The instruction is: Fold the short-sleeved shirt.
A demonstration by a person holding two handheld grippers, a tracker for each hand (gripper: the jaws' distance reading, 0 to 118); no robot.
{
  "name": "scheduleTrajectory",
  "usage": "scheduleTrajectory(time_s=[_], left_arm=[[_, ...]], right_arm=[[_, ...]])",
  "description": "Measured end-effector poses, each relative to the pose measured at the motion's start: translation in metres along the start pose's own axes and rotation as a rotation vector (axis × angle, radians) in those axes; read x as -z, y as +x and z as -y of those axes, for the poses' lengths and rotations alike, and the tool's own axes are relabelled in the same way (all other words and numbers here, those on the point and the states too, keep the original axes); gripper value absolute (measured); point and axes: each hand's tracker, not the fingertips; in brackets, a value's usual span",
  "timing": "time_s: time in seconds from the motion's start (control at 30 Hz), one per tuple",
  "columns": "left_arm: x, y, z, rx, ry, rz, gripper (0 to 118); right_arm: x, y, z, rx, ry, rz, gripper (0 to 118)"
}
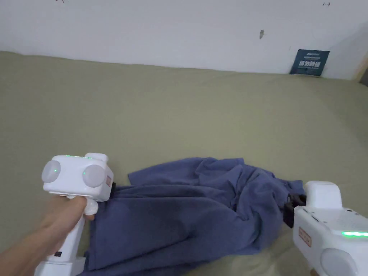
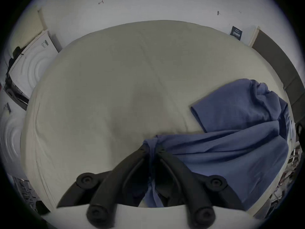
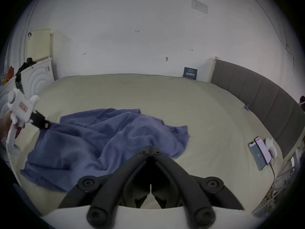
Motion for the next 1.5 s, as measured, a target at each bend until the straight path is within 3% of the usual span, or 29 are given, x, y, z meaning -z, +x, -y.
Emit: scheduleTrajectory(time_s=[0.13, 0.23, 0.27, 0.37, 0.4, 0.43, 0.47, 0.6, 0.63, 0.67, 0.73, 0.77, 0.93, 1.0, 1.3, 1.5], left_arm=[[0.001, -0.005, 0.002, -0.011, 0.007, 0.022, 5], [0.002, -0.009, 0.004, -0.027, 0.012, 0.039, 5], [0.003, -0.009, 0.004, -0.028, 0.014, 0.042, 5], [0.003, -0.01, 0.006, -0.026, 0.018, 0.049, 5], [0.003, -0.01, 0.006, -0.024, 0.019, 0.052, 5], [0.004, -0.011, 0.006, -0.027, 0.02, 0.057, 5], [0.004, -0.012, 0.006, -0.036, 0.019, 0.064, 5], [0.009, -0.015, 0.007, -0.06, 0.02, 0.08, 5], [0.009, -0.015, 0.008, -0.061, 0.021, 0.081, 5], [0.009, -0.014, 0.007, -0.06, 0.022, 0.08, 5], [0.008, -0.014, 0.008, -0.057, 0.027, 0.078, 5], [0.007, -0.014, 0.009, -0.057, 0.03, 0.077, 5], [-0.024, -0.028, 0.008, -0.066, 0.071, 0.095, 5], [-0.052, -0.039, 0.008, -0.079, 0.118, 0.115, 5], [-0.176, -0.098, 0.007, -0.107, 0.288, 0.014, 5], [-0.253, -0.122, 0.011, -0.158, 0.376, 0.016, 5]], right_arm=[[0.043, 0.031, -0.029, -0.003, -0.105, 0.013, 0], [0.078, 0.048, -0.043, 0.038, -0.176, -0.004, 0], [0.09, 0.052, -0.046, 0.054, -0.224, -0.005, 9], [0.119, 0.061, -0.046, 0.094, -0.256, 0.027, 58], [0.131, 0.063, -0.043, 0.097, -0.315, 0.017, 118], [0.144, 0.064, -0.04, 0.095, -0.37, 0.024, 113], [0.172, 0.052, -0.028, 0.071, -0.297, 0.061, 104], [0.189, 0.051, -0.019, 0.032, -0.404, 0.09, 100], [0.164, 0.053, -0.025, 0.035, -0.4, 0.074, 94], [0.158, 0.053, -0.026, 0.046, -0.399, 0.052, 83], [0.147, 0.048, -0.028, 0.108, -0.367, -0.046, 12], [0.138, 0.045, -0.033, 0.107, -0.354, -0.054, 6], [0.096, 0.037, -0.049, -0.023, -0.251, -0.009, 6], [0.072, 0.049, -0.064, 0.029, -0.202, -0.047, 6], [-0.035, 0.085, -0.116, 0.054, -0.033, -0.033, 6], [-0.089, 0.082, -0.144, 0.041, 0.06, -0.051, 6]])
